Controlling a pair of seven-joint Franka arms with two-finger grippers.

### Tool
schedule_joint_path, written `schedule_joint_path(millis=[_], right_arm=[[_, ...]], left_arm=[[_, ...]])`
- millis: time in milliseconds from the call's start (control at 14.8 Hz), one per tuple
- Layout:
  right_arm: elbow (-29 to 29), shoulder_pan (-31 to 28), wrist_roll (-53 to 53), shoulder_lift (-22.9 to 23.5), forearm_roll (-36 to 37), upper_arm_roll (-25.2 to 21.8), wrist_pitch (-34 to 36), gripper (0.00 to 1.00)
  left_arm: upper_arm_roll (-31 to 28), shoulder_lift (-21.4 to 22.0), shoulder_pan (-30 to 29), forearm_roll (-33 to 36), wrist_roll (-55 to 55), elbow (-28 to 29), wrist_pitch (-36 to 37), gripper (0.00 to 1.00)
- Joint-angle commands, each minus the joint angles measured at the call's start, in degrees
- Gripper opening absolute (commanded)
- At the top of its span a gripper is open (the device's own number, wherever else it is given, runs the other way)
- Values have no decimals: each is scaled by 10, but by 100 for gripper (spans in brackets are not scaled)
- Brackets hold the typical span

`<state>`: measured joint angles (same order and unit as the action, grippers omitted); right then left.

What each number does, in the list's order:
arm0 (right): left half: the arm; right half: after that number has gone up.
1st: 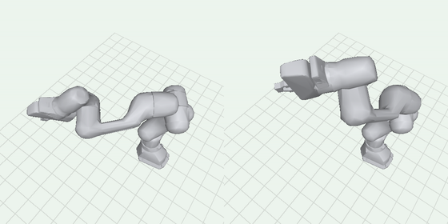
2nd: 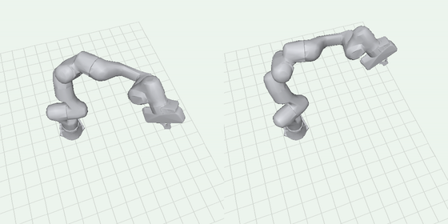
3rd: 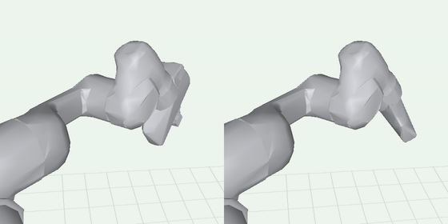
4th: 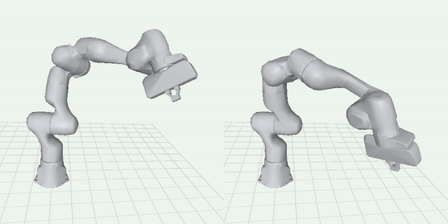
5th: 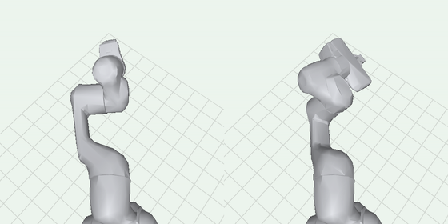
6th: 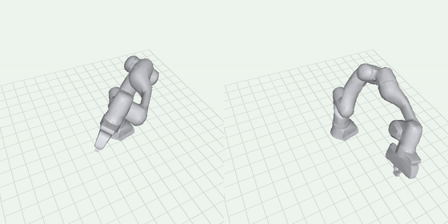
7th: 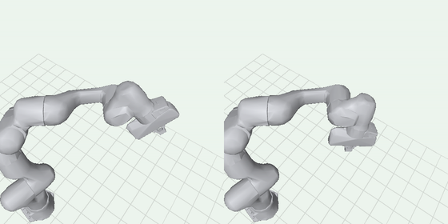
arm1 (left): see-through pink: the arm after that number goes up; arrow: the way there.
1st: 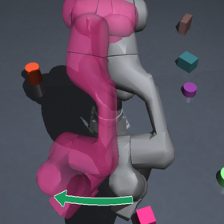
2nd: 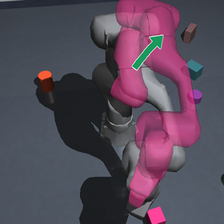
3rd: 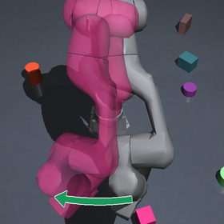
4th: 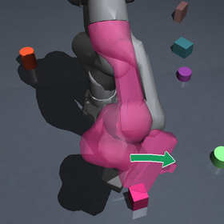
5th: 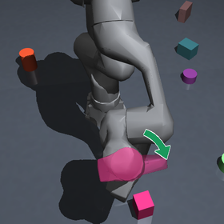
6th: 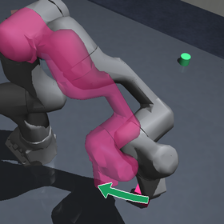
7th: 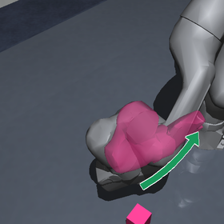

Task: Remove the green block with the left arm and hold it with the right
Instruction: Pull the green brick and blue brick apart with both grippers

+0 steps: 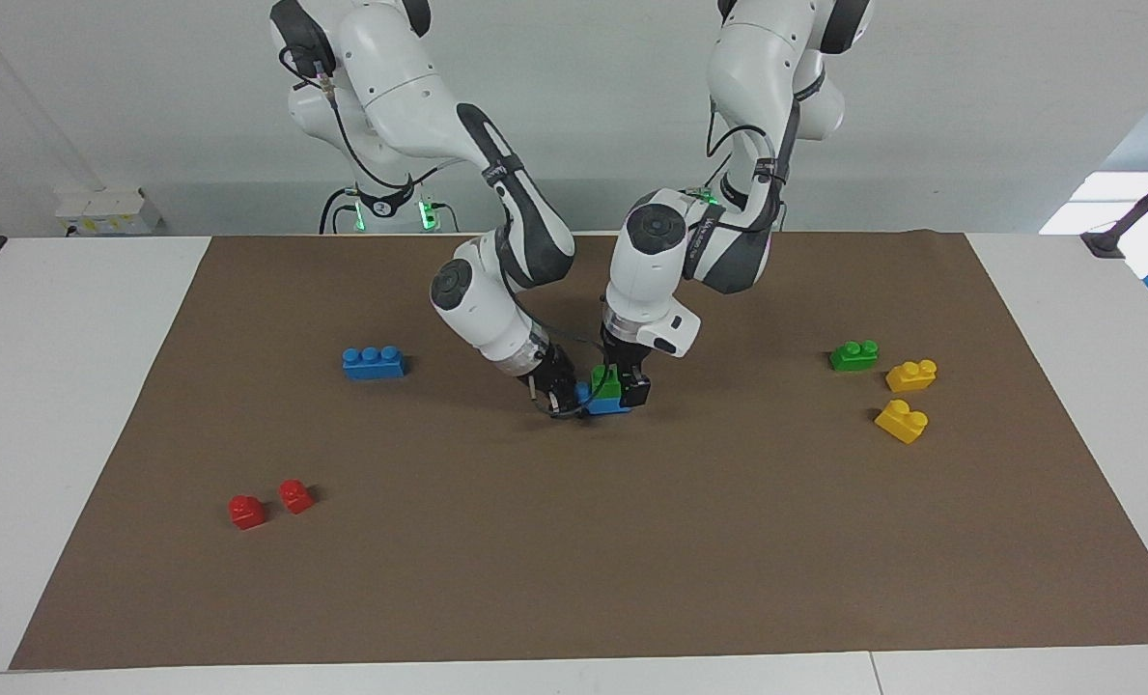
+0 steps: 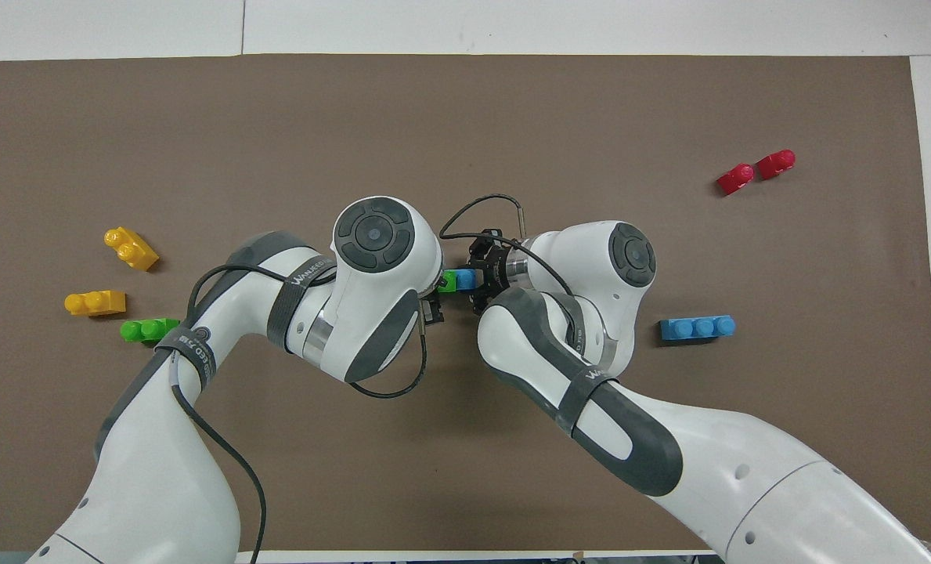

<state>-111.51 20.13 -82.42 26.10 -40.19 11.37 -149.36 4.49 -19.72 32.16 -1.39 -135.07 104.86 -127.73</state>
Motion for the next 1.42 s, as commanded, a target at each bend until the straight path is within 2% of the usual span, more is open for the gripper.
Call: schedule_joint_path(millis=[0,68,135,473,878,1080,1350], right_arm=[[-1,1,12,10,-19,1,-22,0],[-1,1,12,10,-19,1,-22,0],[-1,1,12,10,-19,1,-22,0],[-2,0,13,10,-19,1,-23,0],[-2,0,13,10,-19,1,-23,0],[-2,0,12,10,-19,1,-23,0],[1,-2,11,10,-19,1,-20,0]], left_arm=[[-9,17,13,10,-6,8,13,29],[-9,19,13,10,-5,8,13,7],[-9,21,13,10,-5,8,13,0],[-9,31,8,10,0,8,15,0],[-9,100,-30,9,77,8,99,0],[-8,117,-84,9,182,8,131,0],[-8,128,-162,9,392,34,131,0]])
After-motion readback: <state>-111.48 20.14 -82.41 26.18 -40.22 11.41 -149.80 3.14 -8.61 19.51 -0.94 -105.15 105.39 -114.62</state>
